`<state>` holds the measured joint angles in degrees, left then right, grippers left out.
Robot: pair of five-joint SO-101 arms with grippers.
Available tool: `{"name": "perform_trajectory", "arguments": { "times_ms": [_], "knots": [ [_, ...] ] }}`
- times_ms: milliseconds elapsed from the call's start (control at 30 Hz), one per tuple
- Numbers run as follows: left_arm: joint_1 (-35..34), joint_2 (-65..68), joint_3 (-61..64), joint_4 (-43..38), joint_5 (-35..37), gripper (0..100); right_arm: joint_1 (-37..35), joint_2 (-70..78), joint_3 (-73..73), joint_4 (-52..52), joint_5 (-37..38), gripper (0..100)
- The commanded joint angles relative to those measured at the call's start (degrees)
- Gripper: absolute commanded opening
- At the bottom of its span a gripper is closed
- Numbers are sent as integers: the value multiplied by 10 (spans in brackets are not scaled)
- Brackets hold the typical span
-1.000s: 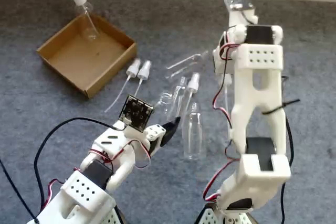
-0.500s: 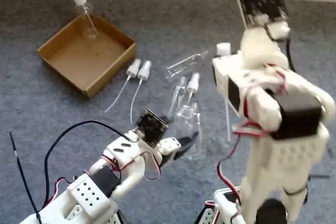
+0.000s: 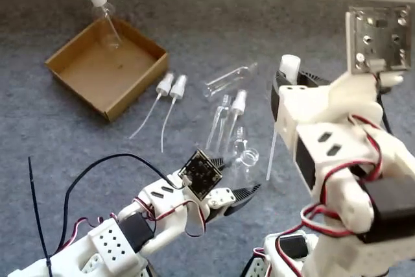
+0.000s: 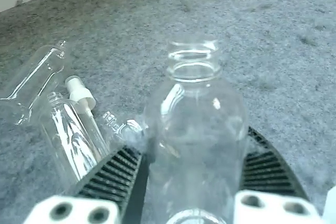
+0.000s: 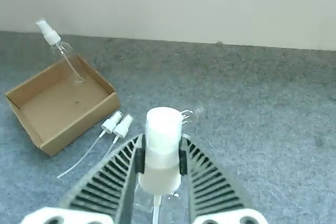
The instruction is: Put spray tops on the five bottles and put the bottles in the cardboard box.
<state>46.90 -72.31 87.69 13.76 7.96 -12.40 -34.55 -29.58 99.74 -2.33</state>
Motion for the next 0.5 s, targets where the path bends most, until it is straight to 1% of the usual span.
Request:
{"name": "perform_trajectory", "arguments": {
  "times_ms": [0,67,167,233,467],
  "knots": [
    [17,-11,-3,-12,7,108,-7,-47,-26,8,-21,9],
    [19,-11,-3,-11,7,108,-7,-78,-13,10,-21,9],
    [24,-11,-3,-11,7,108,-7,-140,46,4,-21,9],
    [24,-11,-3,-11,7,108,-7,-183,101,-27,-19,9],
    [24,-11,-3,-11,7,108,-7,-316,343,-230,-18,9]
  ]
}}
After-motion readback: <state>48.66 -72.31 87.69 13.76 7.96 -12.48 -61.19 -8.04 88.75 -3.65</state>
